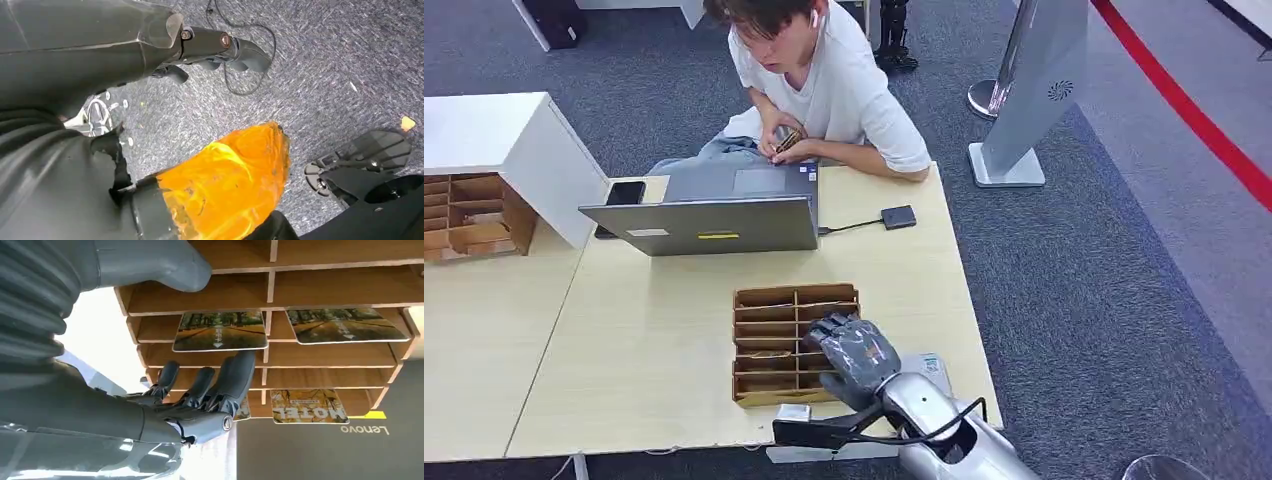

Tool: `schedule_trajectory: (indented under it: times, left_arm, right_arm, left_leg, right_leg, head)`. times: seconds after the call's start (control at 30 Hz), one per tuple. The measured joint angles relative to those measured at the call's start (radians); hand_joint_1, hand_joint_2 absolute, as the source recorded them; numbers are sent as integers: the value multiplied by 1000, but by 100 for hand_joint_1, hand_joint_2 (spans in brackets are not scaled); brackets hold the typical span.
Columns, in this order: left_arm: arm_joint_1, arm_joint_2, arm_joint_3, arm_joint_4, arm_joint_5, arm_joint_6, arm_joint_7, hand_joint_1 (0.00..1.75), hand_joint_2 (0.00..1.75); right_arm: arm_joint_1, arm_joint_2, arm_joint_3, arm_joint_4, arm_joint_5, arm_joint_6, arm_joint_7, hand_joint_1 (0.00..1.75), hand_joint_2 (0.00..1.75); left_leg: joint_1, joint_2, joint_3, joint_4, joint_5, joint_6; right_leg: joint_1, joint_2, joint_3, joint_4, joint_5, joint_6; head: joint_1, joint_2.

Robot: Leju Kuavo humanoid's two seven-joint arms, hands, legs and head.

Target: Pass the card to the sensor for recognition and then transmit it.

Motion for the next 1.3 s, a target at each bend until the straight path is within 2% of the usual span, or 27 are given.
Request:
schedule_trajectory:
  times: [0.13,0.23,0.27,0.3,0.33,0.37,0.4,0.8,1.3]
  left_arm:
    - [0,0,0,0,0,0,0,0,0]
    - [0,0,0,0,0,0,0,0,0]
    - [0,0,0,0,0,-1,0,0,0]
    - [0,0,0,0,0,-2,2,0,0]
    - [0,0,0,0,0,-3,2,0,0]
    - [0,0,0,0,0,-3,2,0,0]
    - [0,0,0,0,0,-3,3,0,0]
    - [-1,0,0,0,-3,-3,3,0,0]
    - [0,0,2,0,-9,-3,2,0,0]
  right_arm:
    - [-3,3,0,1,-2,0,0,72,175]
    - [-5,7,0,2,-2,0,0,80,175]
    - [-6,8,0,2,-2,0,0,89,175]
    - [-6,8,0,2,-2,0,0,108,175]
    - [-7,8,0,3,-2,1,0,112,175]
    - [-8,9,0,5,-2,1,0,127,175]
    - [-8,9,0,6,-2,2,0,134,175]
    - [-19,16,0,18,-8,3,0,133,175]
    - [-19,18,1,25,-5,-22,-1,147,175]
  left_leg:
    - [0,0,0,0,0,0]
    - [0,0,0,0,0,0]
    - [0,0,0,0,0,0]
    - [0,0,0,0,0,0]
    - [0,0,0,0,0,0]
    - [0,0,0,0,0,0]
    - [0,0,0,0,0,0]
    - [0,0,0,0,0,0]
    - [0,0,0,0,0,0]
  right_leg:
    - [0,0,0,0,0,0]
    - [0,0,0,0,0,0]
    - [0,0,0,0,0,0]
    - [0,0,0,0,0,0]
    - [0,0,0,0,0,0]
    - [0,0,0,0,0,0]
    - [0,0,0,0,0,0]
    - [0,0,0,0,0,0]
    - [0,0,0,0,0,0]
  head:
    - [0,0]
    - [0,0]
    - [0,0]
    - [0,0]
    - [0,0]
    - [0,0]
    - [0,0]
    - [0,0]
    - [0,0]
